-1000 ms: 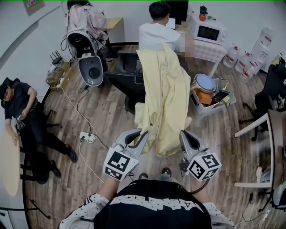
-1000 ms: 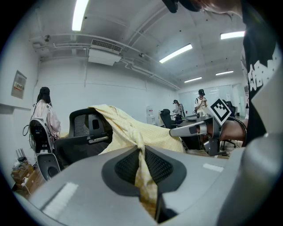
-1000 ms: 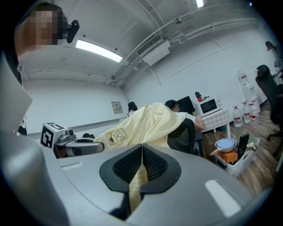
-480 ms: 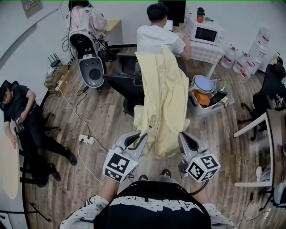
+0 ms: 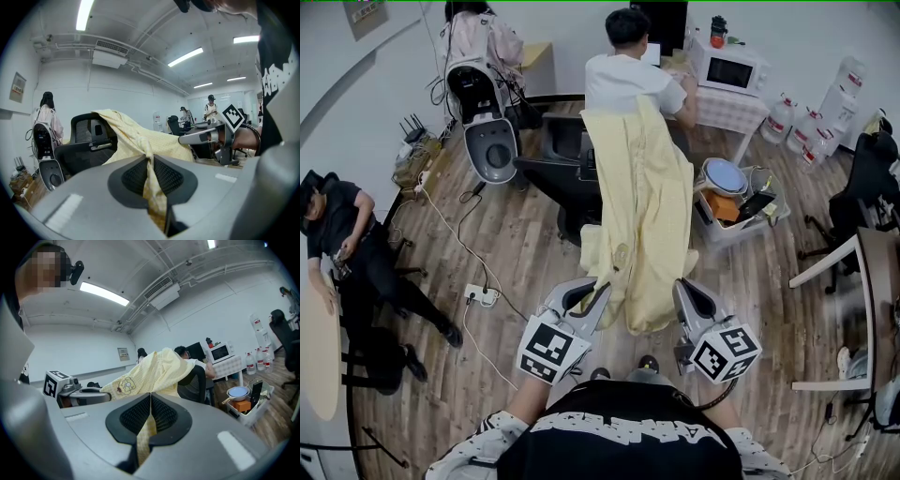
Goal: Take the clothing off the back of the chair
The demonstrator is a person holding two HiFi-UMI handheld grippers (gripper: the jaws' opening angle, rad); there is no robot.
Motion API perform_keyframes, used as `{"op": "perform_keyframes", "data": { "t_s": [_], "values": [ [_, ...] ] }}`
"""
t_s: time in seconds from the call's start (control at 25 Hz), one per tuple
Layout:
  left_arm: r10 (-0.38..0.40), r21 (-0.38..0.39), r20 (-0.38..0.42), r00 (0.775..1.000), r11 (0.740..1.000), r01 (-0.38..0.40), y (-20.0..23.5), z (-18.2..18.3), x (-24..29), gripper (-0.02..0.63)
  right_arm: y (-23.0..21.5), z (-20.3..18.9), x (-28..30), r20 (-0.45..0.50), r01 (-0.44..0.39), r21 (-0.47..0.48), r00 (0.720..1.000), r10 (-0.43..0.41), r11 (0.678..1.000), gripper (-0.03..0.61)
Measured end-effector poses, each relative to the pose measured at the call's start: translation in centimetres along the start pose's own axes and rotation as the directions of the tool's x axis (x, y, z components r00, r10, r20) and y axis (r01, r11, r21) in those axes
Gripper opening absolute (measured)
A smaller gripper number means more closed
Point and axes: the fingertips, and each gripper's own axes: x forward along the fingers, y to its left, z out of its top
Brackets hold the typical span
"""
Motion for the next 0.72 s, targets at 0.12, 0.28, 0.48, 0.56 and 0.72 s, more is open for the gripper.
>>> {"op": "perform_keyframes", "data": {
  "t_s": [0.12, 0.28, 0.48, 0.56, 0.72],
  "values": [
    [0.000, -0.003, 0.004, 1.000, 1.000, 0.001, -0.17, -0.12, 0.08, 0.025, -0.11, -0.16, -0.25, 0.000, 0.004, 0.002, 1.000, -0.004, 1.000, 0.018],
    [-0.013, -0.003, -0.009, 1.000, 1.000, 0.013, -0.54, -0.55, 0.21, 0.025, -0.14, -0.46, -0.36, -0.006, 0.004, 0.002, 1.000, -0.004, 1.000, 0.018],
    [-0.021, 0.002, -0.012, 1.000, 1.000, 0.021, -0.65, -0.52, 0.21, 0.025, -0.08, -0.45, -0.43, -0.007, 0.007, 0.002, 1.000, -0.007, 1.000, 0.018],
    [-0.022, -0.003, -0.014, 1.000, 1.000, 0.022, -0.67, -0.69, 0.15, 0.025, 0.02, -0.51, -0.44, -0.010, 0.006, 0.001, 1.000, -0.006, 1.000, 0.018],
    [-0.027, -0.004, -0.019, 0.999, 1.000, 0.027, -0.81, -0.90, 0.10, 0.025, 0.16, -0.68, -0.48, -0.015, 0.002, -0.001, 1.000, -0.002, 1.000, 0.018]
  ]
}}
